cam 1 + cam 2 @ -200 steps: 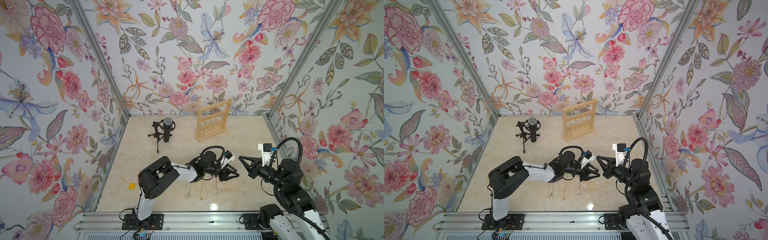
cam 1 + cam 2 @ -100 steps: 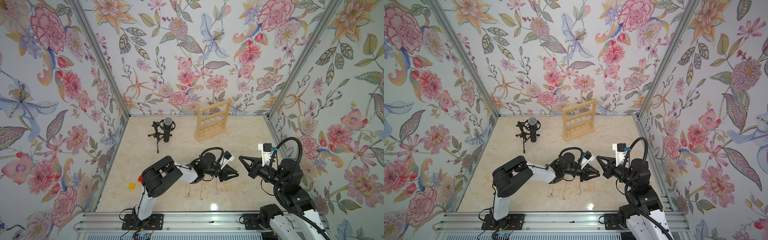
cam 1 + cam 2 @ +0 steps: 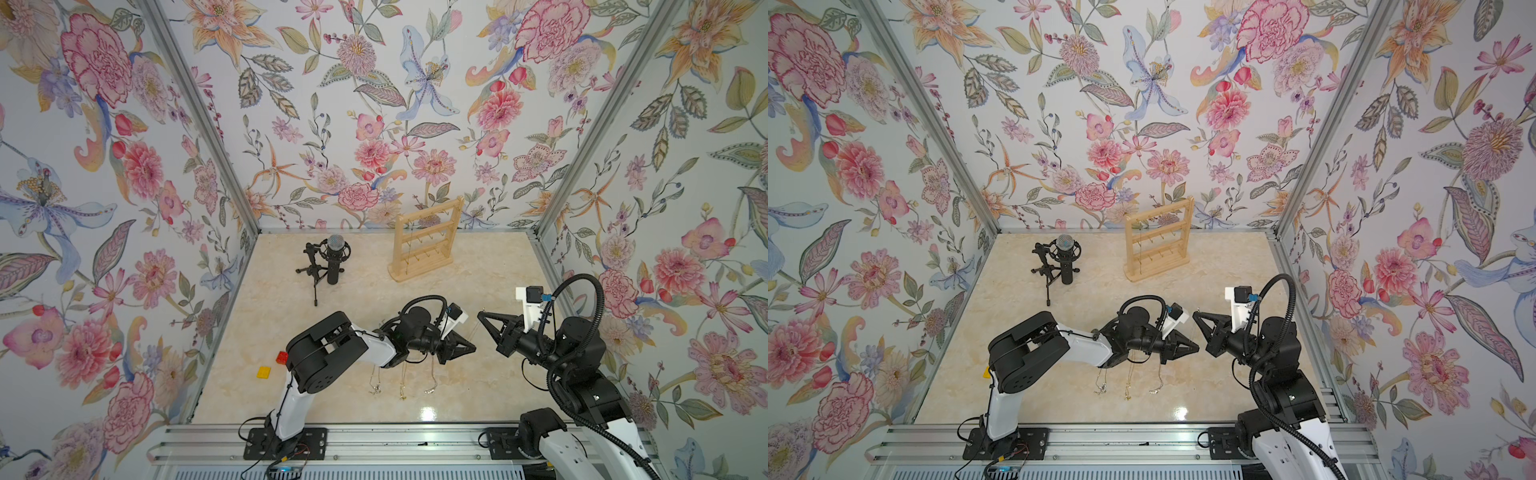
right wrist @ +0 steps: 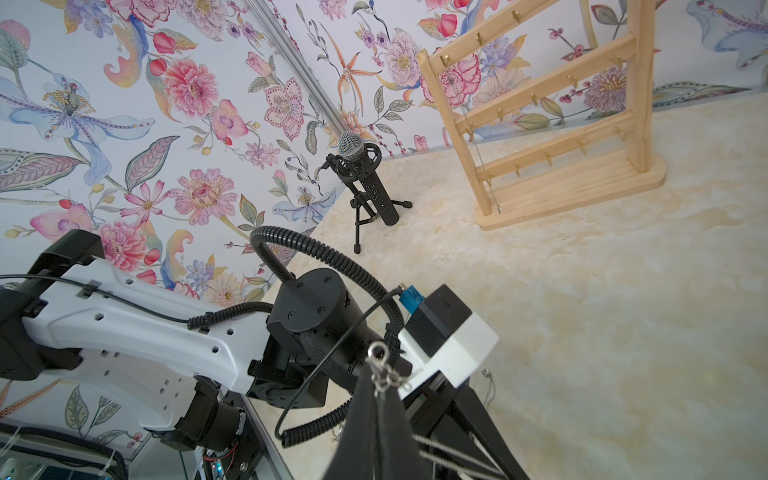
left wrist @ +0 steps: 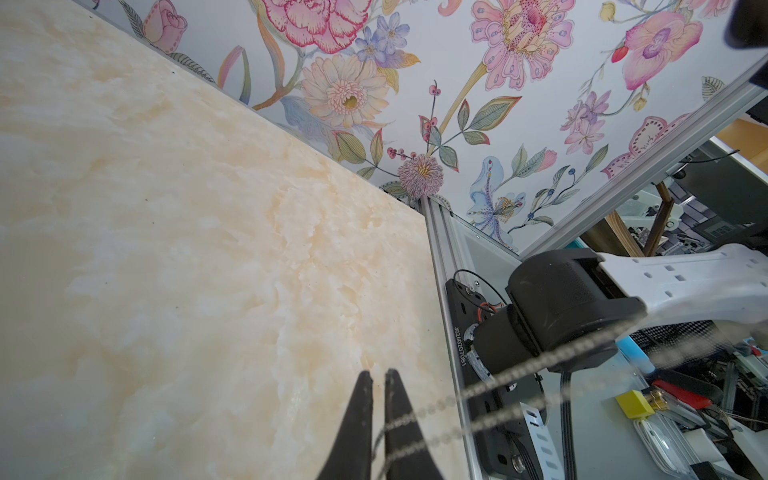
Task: Take the necklace off the jewelry display stand
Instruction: Place the necklace at the center of the board.
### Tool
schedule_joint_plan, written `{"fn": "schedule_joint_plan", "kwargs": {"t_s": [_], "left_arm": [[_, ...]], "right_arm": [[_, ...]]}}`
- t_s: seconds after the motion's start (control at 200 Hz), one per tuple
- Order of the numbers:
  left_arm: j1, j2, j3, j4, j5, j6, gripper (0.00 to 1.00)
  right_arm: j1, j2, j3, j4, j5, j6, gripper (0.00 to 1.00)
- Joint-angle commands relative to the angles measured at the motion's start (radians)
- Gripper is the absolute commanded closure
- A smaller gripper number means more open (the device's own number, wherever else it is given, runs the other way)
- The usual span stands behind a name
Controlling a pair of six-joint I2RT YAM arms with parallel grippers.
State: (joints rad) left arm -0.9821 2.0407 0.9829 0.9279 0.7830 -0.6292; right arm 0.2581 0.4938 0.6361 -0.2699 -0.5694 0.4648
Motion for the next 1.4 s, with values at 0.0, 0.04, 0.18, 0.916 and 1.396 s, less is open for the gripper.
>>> {"fn": "schedule_joint_plan", "kwargs": {"t_s": [0.0,0.04,0.18,0.916,1.396], "left_arm": [[-0.012,0.016,-0.021,0.055,0.020,-0.010,0.93],[-0.012,0.016,-0.024,0.054,0.021,-0.010,0.93],[-0.012,0.012,-0.039,0.060,0.018,-0.010,0.99],[-0.022,-0.063,-0.135,0.021,-0.052,-0.008,1.00],[-0.073,-0.119,-0.165,-0.079,-0.148,0.059,1.00]], "right_arm": [[-0.008,0.006,0.030,0.001,-0.017,-0.005,1.00],[-0.007,0.006,0.030,0.001,-0.017,-0.007,1.00],[-0.009,0.013,0.031,0.001,-0.017,-0.009,1.00],[-0.013,0.083,0.027,0.001,0.011,0.035,1.00],[-0.011,0.147,0.001,0.001,0.059,0.097,1.00]]}}
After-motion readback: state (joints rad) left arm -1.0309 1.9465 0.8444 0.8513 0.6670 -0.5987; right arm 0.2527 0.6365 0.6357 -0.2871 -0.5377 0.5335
